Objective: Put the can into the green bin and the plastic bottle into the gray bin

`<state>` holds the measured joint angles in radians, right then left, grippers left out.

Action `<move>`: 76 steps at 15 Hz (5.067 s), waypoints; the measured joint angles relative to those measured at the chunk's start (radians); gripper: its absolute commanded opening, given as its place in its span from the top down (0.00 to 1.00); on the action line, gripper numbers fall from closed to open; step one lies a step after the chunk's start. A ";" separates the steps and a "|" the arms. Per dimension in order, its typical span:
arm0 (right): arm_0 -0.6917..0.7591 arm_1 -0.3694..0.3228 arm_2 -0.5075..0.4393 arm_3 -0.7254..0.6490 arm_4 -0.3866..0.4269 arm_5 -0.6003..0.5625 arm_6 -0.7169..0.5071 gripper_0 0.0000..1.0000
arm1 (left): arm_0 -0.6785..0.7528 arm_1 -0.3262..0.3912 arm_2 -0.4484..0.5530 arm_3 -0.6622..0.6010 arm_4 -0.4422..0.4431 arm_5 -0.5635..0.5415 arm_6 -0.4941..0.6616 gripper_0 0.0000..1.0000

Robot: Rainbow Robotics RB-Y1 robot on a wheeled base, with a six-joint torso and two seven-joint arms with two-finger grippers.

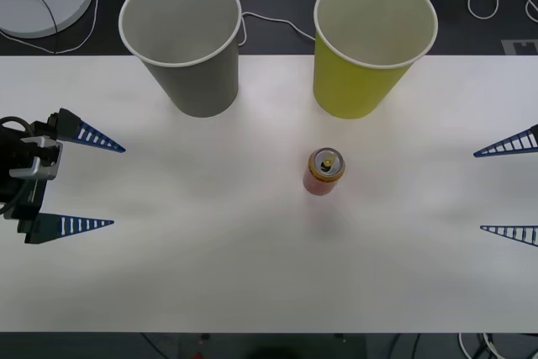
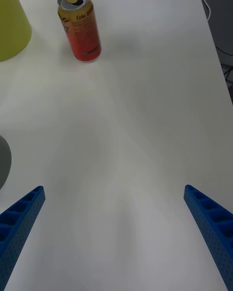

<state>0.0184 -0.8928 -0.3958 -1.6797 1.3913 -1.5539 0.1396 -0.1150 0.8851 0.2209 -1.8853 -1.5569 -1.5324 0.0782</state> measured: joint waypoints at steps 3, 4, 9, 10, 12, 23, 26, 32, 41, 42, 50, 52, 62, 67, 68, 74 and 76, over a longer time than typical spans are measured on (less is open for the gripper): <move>0.000 0.000 0.000 0.000 0.000 0.000 0.000 0.00 | 0.000 0.000 0.000 0.000 0.000 0.000 0.000 0.00; 0.000 0.000 0.000 0.000 0.000 0.000 0.000 0.00 | 0.000 0.000 0.000 0.000 0.000 0.000 0.000 0.00; 0.006 0.016 0.012 0.008 0.000 0.015 0.009 0.00 | 0.000 0.000 0.000 0.000 0.000 0.000 0.000 0.00; 0.006 0.016 0.016 0.009 0.000 0.029 0.013 0.00 | 0.000 0.000 0.000 0.000 0.000 0.000 0.000 0.00; 0.006 0.025 0.025 0.030 -0.005 0.058 0.021 0.00 | 0.000 0.000 0.000 0.000 0.000 0.000 0.000 0.00; -0.027 0.193 0.157 0.288 -0.152 0.227 0.238 0.00 | 0.000 0.000 0.000 0.000 0.000 0.000 0.000 0.00; -0.065 0.246 0.158 0.373 -0.152 0.226 0.298 0.00 | 0.000 0.000 0.000 0.000 0.000 0.000 0.000 0.00; -0.105 0.335 0.161 0.476 -0.151 0.224 0.342 0.00 | 0.000 0.000 0.000 0.000 0.000 0.000 0.000 0.00; -0.201 0.445 0.182 0.672 -0.151 0.224 0.409 0.00 | 0.000 0.000 0.000 0.000 0.000 0.000 0.000 0.00; -0.211 0.453 0.190 0.684 -0.151 0.227 0.417 0.00 | 0.000 0.000 0.000 0.000 0.000 0.000 0.000 0.00; -0.248 0.512 0.284 0.692 -0.155 0.304 0.443 0.00 | 0.000 0.000 0.000 0.000 0.000 0.000 0.000 0.00; -0.257 0.527 0.309 0.692 -0.155 0.334 0.448 0.00 | 0.000 0.000 0.000 0.000 0.000 0.000 0.000 0.00; -0.287 0.601 0.385 0.693 -0.155 0.468 0.463 0.00 | 0.000 0.000 0.000 0.000 0.000 0.000 0.000 0.00; -0.290 0.614 0.394 0.693 -0.155 0.488 0.466 0.04 | 0.000 0.000 0.000 0.000 0.000 0.000 0.000 0.00; -0.290 0.614 0.394 0.693 -0.155 0.488 0.467 0.38 | 0.000 0.000 0.000 0.000 0.000 0.000 0.000 0.00; -0.295 0.614 0.397 0.692 -0.155 0.488 0.467 1.00 | 0.000 0.000 0.000 0.000 0.000 0.000 0.000 0.00; -0.295 0.613 0.397 0.693 -0.155 0.488 0.461 1.00 | 0.000 0.000 0.000 0.000 0.000 0.000 0.000 0.00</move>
<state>-0.2768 -0.2794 0.0016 -0.9867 1.2363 -1.0661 0.6006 -0.1151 0.8851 0.2209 -1.8852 -1.5571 -1.5324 0.0782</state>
